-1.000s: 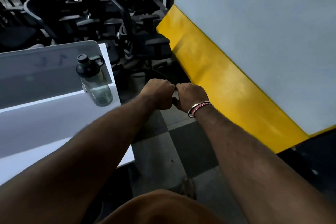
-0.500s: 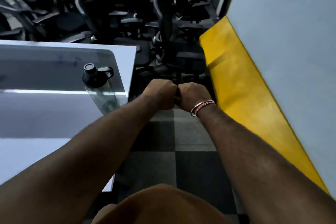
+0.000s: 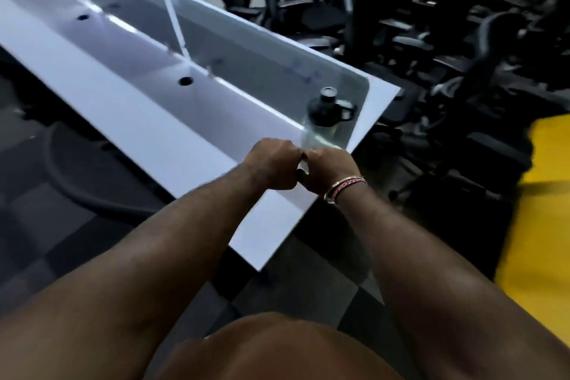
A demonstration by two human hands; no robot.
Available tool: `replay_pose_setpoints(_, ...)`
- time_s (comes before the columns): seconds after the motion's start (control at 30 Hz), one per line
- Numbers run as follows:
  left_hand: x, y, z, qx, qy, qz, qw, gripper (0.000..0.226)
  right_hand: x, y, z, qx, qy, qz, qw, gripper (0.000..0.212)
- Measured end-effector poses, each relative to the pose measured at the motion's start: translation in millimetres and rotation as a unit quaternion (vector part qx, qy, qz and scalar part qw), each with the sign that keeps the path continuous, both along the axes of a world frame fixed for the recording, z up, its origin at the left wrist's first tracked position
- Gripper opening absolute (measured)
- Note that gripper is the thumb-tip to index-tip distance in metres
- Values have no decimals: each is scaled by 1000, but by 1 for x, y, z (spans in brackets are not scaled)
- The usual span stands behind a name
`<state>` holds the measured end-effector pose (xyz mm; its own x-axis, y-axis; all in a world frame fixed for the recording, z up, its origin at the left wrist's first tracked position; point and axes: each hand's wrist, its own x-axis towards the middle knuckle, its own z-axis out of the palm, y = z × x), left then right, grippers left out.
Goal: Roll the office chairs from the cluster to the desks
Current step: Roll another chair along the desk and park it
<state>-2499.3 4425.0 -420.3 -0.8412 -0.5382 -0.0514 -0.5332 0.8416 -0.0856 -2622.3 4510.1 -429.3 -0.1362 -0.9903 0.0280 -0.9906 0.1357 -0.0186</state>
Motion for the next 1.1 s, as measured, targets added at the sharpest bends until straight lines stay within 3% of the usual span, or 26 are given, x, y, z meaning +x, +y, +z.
replay_pose_setpoints(0.13, 83, -32, -4, 16, 4, 82, 997, 25, 72, -52, -1, 9, -12, 60, 998, 36)
replay_pose_setpoints(0.4, 241, -113, -18, 24, -8, 148, 989, 35, 227, -147, -6, 40, 0, 119, 992, 32)
replay_pose_setpoints(0.67, 385, -210, 4, -20, -10, 203, 979, 30, 367, -268, 5, -5, 1, 179, 984, 31)
replay_pose_setpoints(0.87, 472, -278, 25, -71, 34, 288, 954, 27, 453, -366, 21, -64, 6, 250, 966, 33)
replay_pose_setpoints(1.1, 568, -341, 17, -38, 26, 413, 909, 24, 559, -469, 17, -31, 5, 379, 925, 22)
